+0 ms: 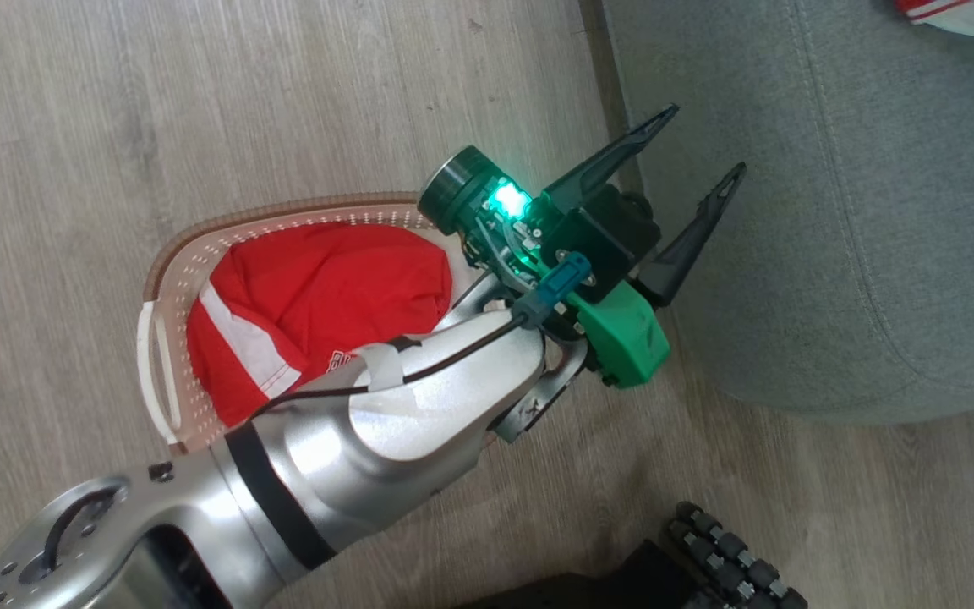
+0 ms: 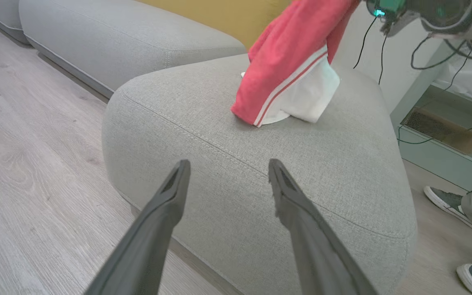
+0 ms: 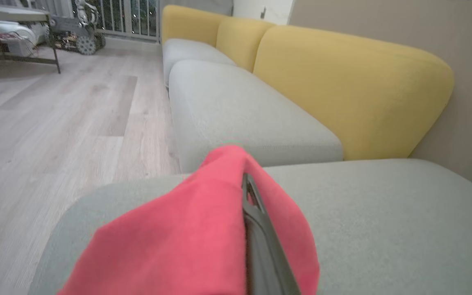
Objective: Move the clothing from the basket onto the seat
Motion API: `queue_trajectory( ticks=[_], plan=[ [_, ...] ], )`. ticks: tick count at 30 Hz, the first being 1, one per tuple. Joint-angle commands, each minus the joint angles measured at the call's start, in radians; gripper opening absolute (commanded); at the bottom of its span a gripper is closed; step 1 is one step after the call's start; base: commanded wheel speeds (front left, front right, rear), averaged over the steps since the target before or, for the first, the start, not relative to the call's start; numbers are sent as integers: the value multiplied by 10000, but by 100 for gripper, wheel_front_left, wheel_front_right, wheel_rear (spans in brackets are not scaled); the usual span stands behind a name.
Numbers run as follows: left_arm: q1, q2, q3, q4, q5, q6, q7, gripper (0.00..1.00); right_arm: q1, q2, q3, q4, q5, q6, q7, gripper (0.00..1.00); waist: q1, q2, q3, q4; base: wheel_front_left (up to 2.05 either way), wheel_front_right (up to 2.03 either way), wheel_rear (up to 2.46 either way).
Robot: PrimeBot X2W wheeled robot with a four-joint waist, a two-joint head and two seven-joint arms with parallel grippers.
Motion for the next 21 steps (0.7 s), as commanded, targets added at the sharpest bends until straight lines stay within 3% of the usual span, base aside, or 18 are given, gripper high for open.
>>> queue_trajectory(
  ticks=[1, 6, 12, 13, 14, 17, 20, 21],
  plan=[
    [-310, -102, 82, -304, -57, 58, -93, 100, 97, -642, -54, -16, 41, -4, -65, 0, -2, 1, -14, 17, 0, 0, 0],
    [-434, -102, -103, -258, -332, 174, -224, 100, 68, -833, 863, 1254, 225, -4, -65, 0, -2, 1, -80, 121, 0, 0, 0],
    [-509, -102, -254, -169, -578, 274, -313, 100, -245, -919, 2682, 2543, 1468, -4, 450, 0, -2, 1, -216, 163, 0, 0, 0],
    [-511, -102, -274, -158, -618, 282, -324, 100, -303, -931, 2960, 2637, 1692, -4, 699, 8, -2, 1, -251, 167, 0, 0, 0],
    [-515, -102, -292, -146, -656, 287, -334, 100, -365, -975, 3220, 2684, 1892, -4, 872, 33, -2, 1, -289, 176, 0, 0, 0],
    [-517, -102, -338, -113, -759, 297, -364, 100, -456, -1107, 3907, 2855, 2510, -4, 1533, 57, -2, 1, -430, 220, 0, 0, 0],
    [-496, -102, -375, -110, -844, 314, -389, 100, -472, -1236, 4463, 2992, 3076, -4, 2189, 100, -2, 1, -591, 273, 0, 0, 0],
    [-481, -102, -384, -103, -866, 320, -397, 100, -489, -1285, 4622, 3021, 3210, -4, 2296, 100, -2, 1, -661, 293, 0, 0, 0]
  ],
)
